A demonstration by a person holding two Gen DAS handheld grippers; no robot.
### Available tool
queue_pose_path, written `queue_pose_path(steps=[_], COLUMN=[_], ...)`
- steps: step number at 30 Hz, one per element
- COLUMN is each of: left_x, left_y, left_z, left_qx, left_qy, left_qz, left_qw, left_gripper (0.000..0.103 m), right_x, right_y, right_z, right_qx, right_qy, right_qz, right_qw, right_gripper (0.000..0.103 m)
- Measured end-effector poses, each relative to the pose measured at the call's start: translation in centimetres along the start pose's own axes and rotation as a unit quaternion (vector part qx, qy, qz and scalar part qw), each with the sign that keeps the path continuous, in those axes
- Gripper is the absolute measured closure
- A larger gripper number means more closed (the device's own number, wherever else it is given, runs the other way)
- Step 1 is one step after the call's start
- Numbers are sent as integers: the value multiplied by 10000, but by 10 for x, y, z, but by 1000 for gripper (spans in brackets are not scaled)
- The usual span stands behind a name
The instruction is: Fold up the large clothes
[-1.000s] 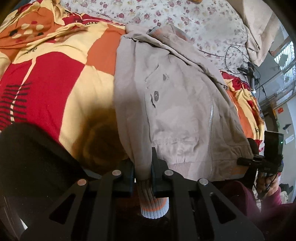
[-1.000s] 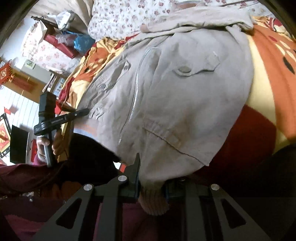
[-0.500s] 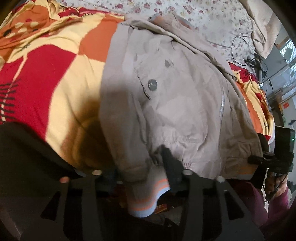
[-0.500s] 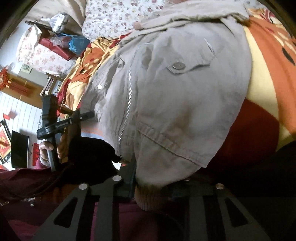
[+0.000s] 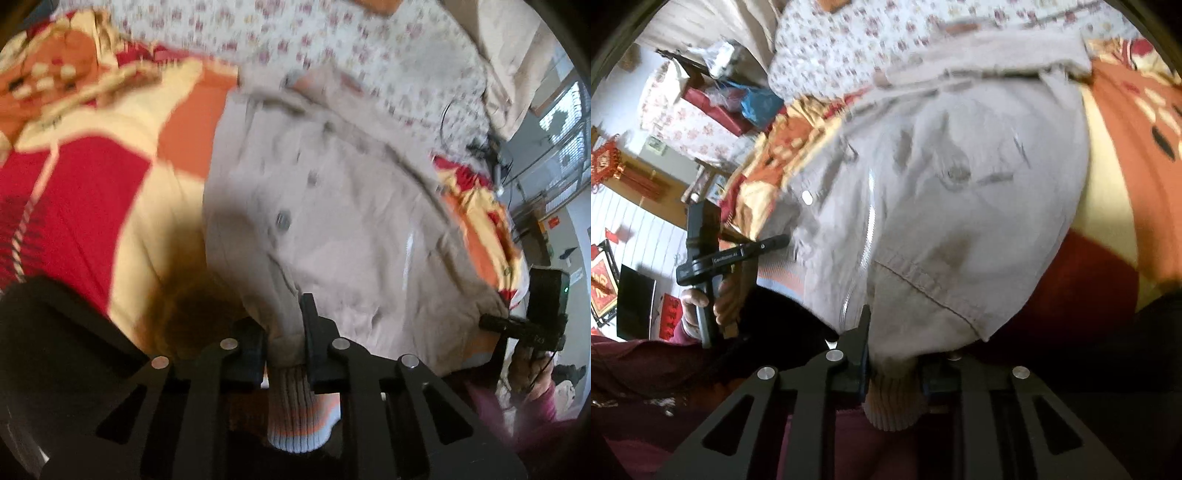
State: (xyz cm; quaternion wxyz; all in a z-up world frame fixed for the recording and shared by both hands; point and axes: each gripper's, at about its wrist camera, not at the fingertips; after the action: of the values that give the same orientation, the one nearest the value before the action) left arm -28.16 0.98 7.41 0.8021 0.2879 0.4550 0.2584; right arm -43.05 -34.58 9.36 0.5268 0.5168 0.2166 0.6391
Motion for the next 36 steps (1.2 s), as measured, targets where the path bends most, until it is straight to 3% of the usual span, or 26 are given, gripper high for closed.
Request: queue_pose_path(steps=[5,13,20,27,30,33,36], left_x=[-9,-31,-45,-40,-33,-24,-7], left_y=[28,40,32,-9,-29,-49,-79], left_z=[35,85,141,203,230,254,281], left_qx=[-689,-1214,-1597,-1634,-1632,-1654,-1484], left_qy=[112,-293,-514,-346,-238,-108,49], left_qz=[28,43,57,208,283,401,523], left_qw=[9976,9922,9858,9857,9859,9854,9875], left_gripper=[89,90,90,90,90,90,90], right_x=[-1,-7,-20,-49,-65,-80,-101], right_y=[17,45,60,51,34,14,-6], right_z=[17,57,109,181,210,238,266], right_qx=[-615,-1555,-1958,-2310,-2261,-2188,-2103], right_qy=[-70,-349,-508,-876,-1124,-1185,-1381], right_qz=[146,346,211,-106,-219,-595,-666], right_qw=[9980,9866,9791,9690,9673,9667,9655], right_gripper=[88,89,89,89,89,90,90])
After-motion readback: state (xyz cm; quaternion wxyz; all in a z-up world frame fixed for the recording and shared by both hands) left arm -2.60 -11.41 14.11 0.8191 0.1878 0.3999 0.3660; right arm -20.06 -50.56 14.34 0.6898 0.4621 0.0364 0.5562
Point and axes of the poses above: each gripper's, at about its wrist camera, not at the fingertips, and y roughly against the way its jaws point, x to its left, z to its top, and after that the axes turned 13 degrees about -z, right-handed
